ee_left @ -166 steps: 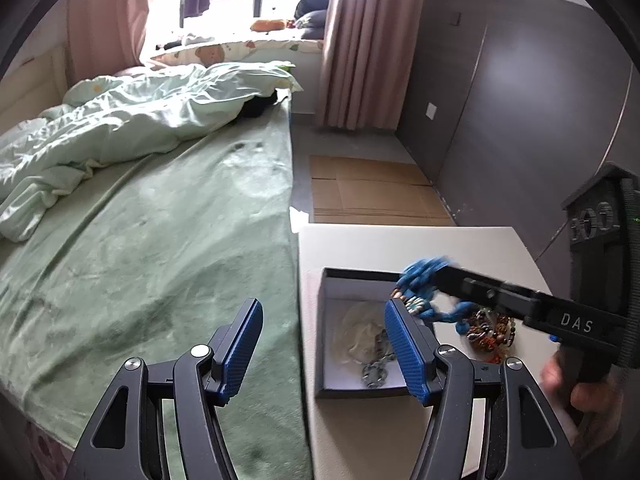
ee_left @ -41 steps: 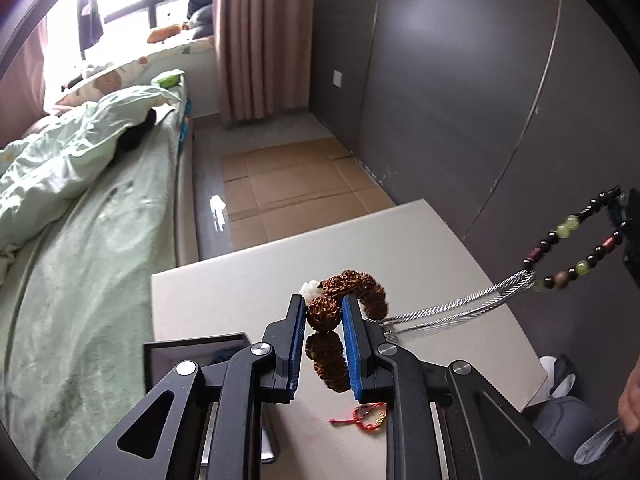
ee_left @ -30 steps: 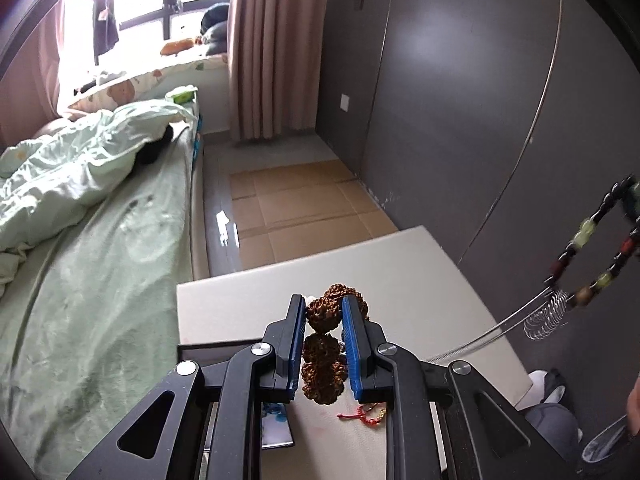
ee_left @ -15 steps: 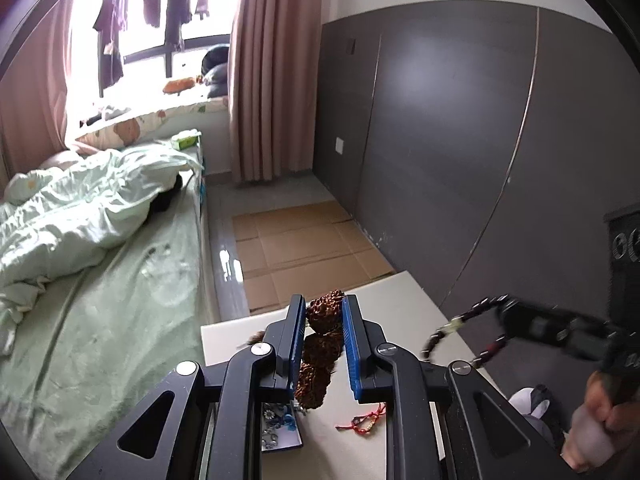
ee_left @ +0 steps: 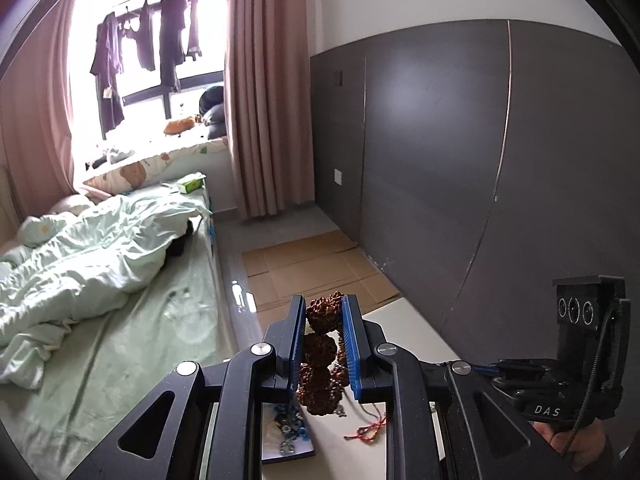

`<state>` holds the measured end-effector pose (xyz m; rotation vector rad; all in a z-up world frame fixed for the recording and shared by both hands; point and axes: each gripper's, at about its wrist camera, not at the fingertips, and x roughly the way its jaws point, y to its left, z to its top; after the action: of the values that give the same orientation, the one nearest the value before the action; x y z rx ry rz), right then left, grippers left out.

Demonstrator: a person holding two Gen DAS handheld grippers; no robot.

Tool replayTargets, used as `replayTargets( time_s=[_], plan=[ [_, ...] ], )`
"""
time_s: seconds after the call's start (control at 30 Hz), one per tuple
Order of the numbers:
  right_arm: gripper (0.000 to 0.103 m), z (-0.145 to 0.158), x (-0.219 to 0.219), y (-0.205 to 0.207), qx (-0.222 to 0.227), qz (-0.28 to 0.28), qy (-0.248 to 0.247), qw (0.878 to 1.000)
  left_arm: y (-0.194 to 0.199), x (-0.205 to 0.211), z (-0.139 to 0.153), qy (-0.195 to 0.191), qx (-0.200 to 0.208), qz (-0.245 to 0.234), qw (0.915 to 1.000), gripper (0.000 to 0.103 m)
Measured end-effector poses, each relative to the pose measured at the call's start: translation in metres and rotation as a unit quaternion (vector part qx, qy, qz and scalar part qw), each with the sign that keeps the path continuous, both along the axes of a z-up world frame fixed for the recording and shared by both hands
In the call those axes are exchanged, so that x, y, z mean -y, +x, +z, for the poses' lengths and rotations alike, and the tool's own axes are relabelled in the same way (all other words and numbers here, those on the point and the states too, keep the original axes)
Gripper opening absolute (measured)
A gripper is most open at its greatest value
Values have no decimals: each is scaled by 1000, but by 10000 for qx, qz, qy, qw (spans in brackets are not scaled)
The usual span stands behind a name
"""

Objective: Organize jewelry
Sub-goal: 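Lift the brown bracelet over the box with the left gripper while the right gripper holds the green strand, then open the left gripper over the box while the right gripper drops the green strand in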

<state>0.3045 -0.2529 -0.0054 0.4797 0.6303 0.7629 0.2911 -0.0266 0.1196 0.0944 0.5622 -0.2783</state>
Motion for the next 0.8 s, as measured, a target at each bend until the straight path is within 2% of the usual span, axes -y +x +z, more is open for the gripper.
replayTargets(
  time_s=[0.27,0.47,0.63,0.8],
  plan=[
    [10,-14,2,1,-152,-28,34,9999,0,-16,7,161,92,203,9996,20],
    [10,-21,-1,4,-260,-28,10,9997,5,-31,1,169,45,318,9993,20],
    [10,-25,-10,6,-317,22,-63,9995,16,-44,-19,75,-134,419,9990,20],
    [10,-31,-19,13,-401,66,-167,9990,35,-57,-57,-109,-567,558,9968,20]
  ],
)
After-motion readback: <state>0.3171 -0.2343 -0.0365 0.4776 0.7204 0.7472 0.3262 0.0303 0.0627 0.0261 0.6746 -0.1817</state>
